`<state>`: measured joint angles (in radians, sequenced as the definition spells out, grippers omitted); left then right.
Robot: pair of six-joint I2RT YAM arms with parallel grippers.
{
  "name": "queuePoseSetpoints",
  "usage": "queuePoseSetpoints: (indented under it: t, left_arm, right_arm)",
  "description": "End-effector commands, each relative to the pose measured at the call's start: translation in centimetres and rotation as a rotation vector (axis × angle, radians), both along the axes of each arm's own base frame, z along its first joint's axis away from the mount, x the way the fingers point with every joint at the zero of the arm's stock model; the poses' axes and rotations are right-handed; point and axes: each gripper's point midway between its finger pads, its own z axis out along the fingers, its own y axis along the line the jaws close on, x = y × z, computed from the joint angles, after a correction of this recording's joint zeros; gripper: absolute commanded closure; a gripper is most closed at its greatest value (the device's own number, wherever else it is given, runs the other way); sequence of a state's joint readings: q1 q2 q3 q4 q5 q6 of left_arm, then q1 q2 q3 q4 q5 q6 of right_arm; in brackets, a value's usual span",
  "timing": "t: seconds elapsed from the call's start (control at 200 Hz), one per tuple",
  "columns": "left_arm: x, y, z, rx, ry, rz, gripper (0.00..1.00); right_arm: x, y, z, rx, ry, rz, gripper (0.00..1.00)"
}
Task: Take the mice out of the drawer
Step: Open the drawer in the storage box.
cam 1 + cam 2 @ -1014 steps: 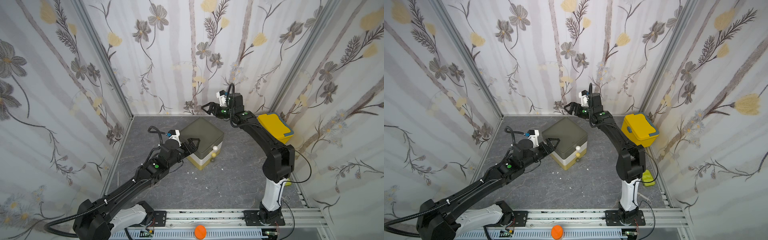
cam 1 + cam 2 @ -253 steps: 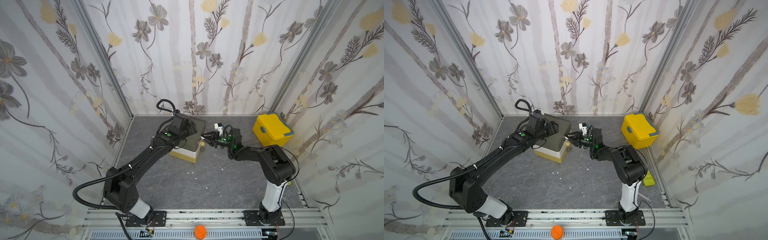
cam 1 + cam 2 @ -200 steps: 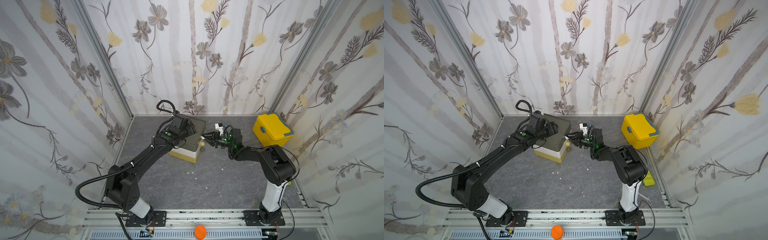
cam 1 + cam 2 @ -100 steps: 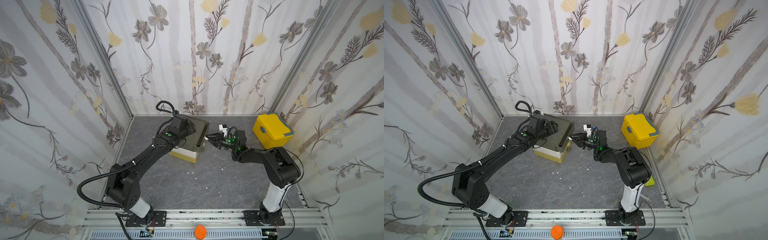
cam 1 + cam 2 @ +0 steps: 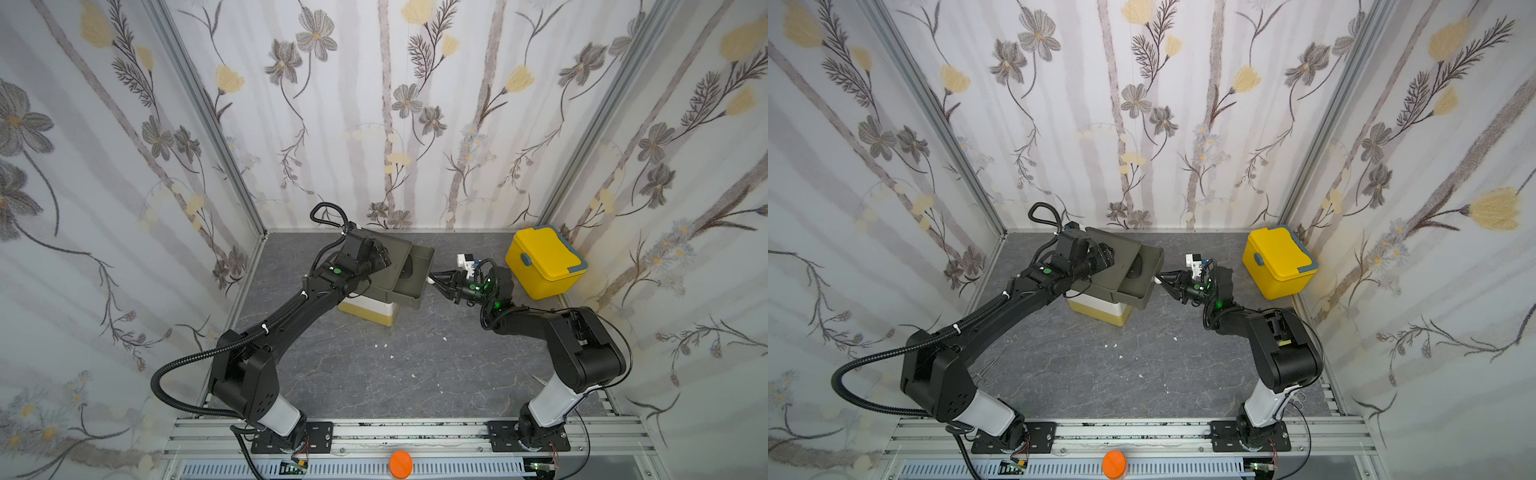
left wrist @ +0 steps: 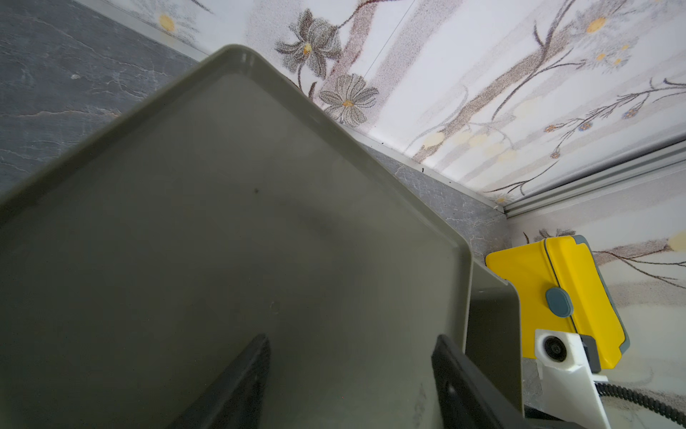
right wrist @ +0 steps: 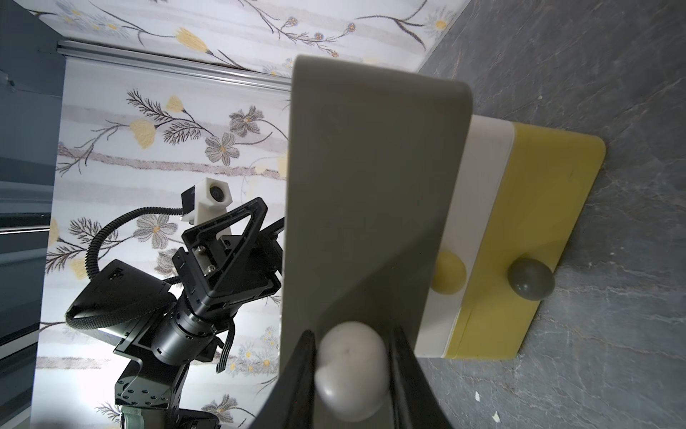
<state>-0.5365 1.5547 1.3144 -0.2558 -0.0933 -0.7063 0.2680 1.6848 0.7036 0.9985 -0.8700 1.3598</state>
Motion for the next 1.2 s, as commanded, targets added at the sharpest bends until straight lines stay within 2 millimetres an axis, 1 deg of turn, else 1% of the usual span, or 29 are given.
queuePoseSetpoints:
  t: [0.0, 0.18, 0.3, 0.34, 0.345, 0.355, 0.435, 0.56, 0.63, 0.69, 0.924, 0.979, 1.029, 1.099, 1.199]
  left_arm:
    - [-0.8, 0.8, -1.5, 0.042, 0.058, 0.013, 0.28]
    - [-0.8, 0.9, -1.7, 0.044, 0.063, 0.014, 0.28]
    - [-0.8, 0.9, -1.6, 0.044, 0.062, 0.013, 0.28]
    - [-0.8, 1.0, -1.5, 0.045, 0.059, 0.015, 0.28]
    - [-0.8, 1.0, -1.5, 0.044, 0.059, 0.015, 0.28]
    - [-0.8, 1.0, -1.4, 0.045, 0.058, 0.016, 0.28]
    - [-0.8, 1.0, -1.2, 0.042, 0.053, 0.017, 0.28]
    - [-0.8, 0.9, -1.3, 0.039, 0.056, 0.011, 0.28]
    - [-0.9, 1.0, -1.4, 0.041, 0.058, 0.014, 0.28]
    - [-0.9, 0.9, -1.2, 0.036, 0.055, 0.010, 0.28]
    - [-1.0, 0.7, -1.1, 0.024, 0.056, -0.001, 0.28]
    - [-1.0, 0.6, -0.9, 0.020, 0.053, -0.002, 0.28]
    - [-1.1, 0.7, -0.7, 0.018, 0.048, -0.002, 0.28]
    - [-1.1, 0.7, -0.5, 0.015, 0.042, -0.003, 0.28]
    - [-1.0, 0.6, -0.2, 0.011, 0.037, -0.007, 0.27]
  right_arm:
    - [-0.4, -0.9, 1.6, 0.016, -0.072, -0.005, 0.77]
    - [-0.5, -2.3, 1.9, 0.005, -0.074, -0.030, 0.78]
    - [-0.7, -2.7, 0.9, -0.014, -0.048, -0.025, 0.79]
    - [-0.7, -3.1, 0.4, -0.017, -0.034, -0.035, 0.79]
    - [-0.9, -3.2, 1.0, -0.014, -0.048, -0.037, 0.79]
    - [-1.0, -3.3, 1.3, -0.012, -0.057, -0.041, 0.79]
    - [-1.0, -4.0, 1.4, -0.017, -0.062, -0.060, 0.79]
    - [-1.0, -4.2, 1.5, -0.026, -0.062, -0.062, 0.80]
    - [-1.0, -4.6, 0.8, -0.034, -0.040, -0.072, 0.80]
    - [-1.2, -4.5, 0.4, -0.035, -0.031, -0.067, 0.80]
    - [-1.3, -4.8, -0.2, -0.065, -0.021, -0.080, 0.79]
    - [-1.3, -4.8, 0.0, -0.062, -0.024, -0.080, 0.76]
    - [-1.3, -4.8, -0.1, -0.069, -0.018, -0.087, 0.72]
    - [-1.3, -5.0, -0.4, -0.079, -0.007, -0.095, 0.69]
    - [-1.2, -5.2, -0.3, -0.085, -0.009, -0.103, 0.60]
